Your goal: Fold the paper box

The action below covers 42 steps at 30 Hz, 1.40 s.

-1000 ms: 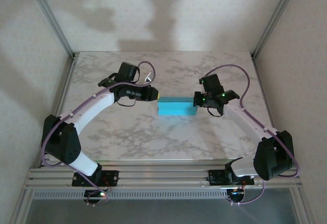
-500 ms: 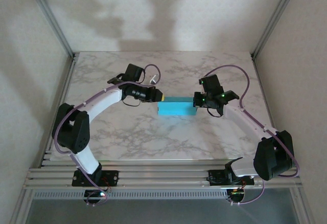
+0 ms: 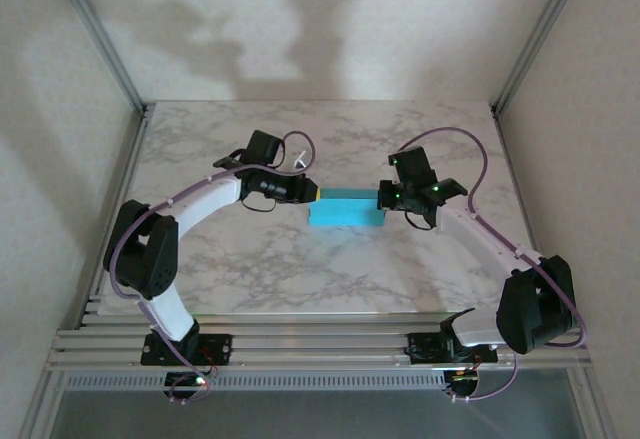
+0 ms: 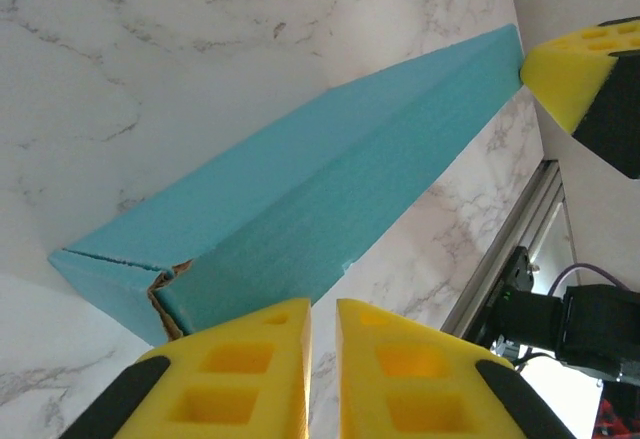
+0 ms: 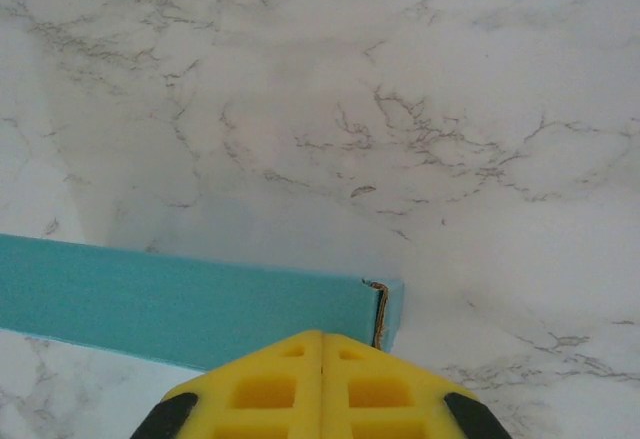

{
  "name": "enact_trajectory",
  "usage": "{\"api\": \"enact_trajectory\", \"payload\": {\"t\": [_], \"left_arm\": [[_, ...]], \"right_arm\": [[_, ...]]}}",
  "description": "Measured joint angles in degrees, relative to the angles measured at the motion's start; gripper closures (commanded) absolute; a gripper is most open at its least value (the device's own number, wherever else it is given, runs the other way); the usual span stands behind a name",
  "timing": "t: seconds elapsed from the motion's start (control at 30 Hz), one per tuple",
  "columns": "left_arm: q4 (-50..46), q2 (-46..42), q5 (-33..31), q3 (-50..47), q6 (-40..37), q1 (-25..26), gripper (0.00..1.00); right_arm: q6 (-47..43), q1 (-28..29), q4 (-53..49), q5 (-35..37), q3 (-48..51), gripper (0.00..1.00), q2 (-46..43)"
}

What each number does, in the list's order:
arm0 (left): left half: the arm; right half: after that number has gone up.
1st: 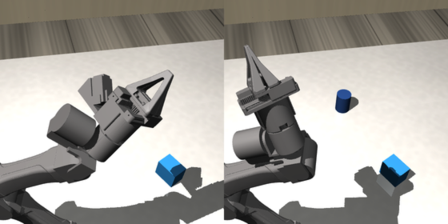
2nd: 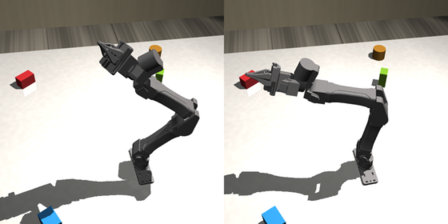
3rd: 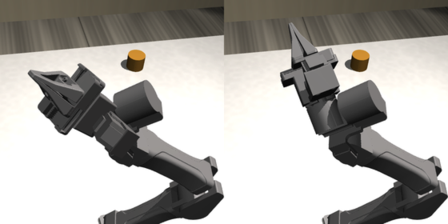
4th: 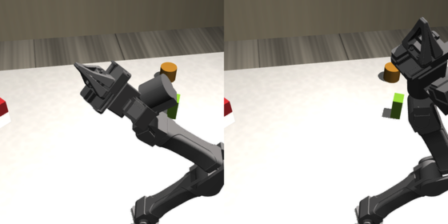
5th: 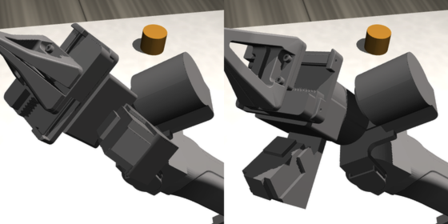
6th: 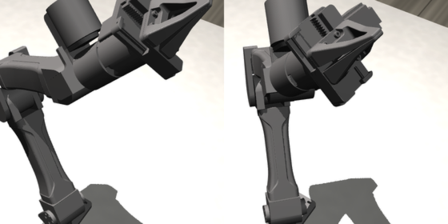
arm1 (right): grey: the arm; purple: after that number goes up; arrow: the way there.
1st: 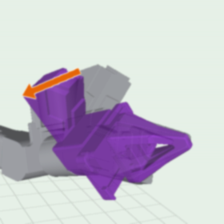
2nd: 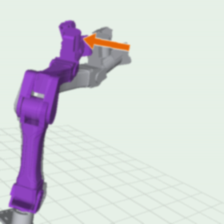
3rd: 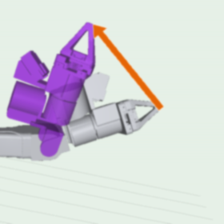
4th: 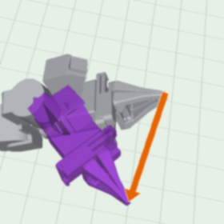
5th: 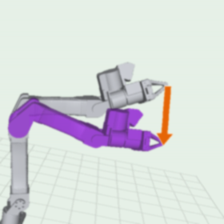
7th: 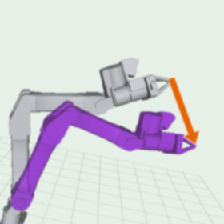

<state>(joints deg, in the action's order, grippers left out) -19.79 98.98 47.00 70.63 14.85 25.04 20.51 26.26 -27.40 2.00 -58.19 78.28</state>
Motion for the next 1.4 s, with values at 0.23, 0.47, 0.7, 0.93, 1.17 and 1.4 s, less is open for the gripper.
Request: {"api": "enact_trajectory", "payload": {"t": [0.23,0.47,0.7,0.93,1.17,1.4], "left_arm": [[2.1,-0.8,-0.5,-1.6,0.0,0.0,0.87],[1.7,-1.7,-2.9,-1.8,-1.4,1.2,0.86],[1.6,-1.9,-3.8,-1.8,-3.7,1.8,0.85],[1.5,-1.9,-4.3,-1.7,-6.1,1.9,0.85],[1.3,-2.1,-4.8,-1.7,-7.2,2.1,0.84],[0.6,-3.0,-5.1,-1.7,-7.3,2.3,0.71]], "right_arm": [[-0.3,0.9,0.2,1.9,0.1,0.96,-0.1],[-1.2,0.9,-3.2,-2.0,-1.2,0.86,-1.4],[-10.2,1.0,-8.3,-9.4,-10.6,0.32,-1.1],[-20.7,1.1,-15.1,-13.5,-17.3,0.01,3.5],[-28.3,2.4,-19.8,-13.1,-23.2,0.01,11.7],[-32.5,4.5,-20.8,-11.1,-28.2,0.01,19.5]]}}
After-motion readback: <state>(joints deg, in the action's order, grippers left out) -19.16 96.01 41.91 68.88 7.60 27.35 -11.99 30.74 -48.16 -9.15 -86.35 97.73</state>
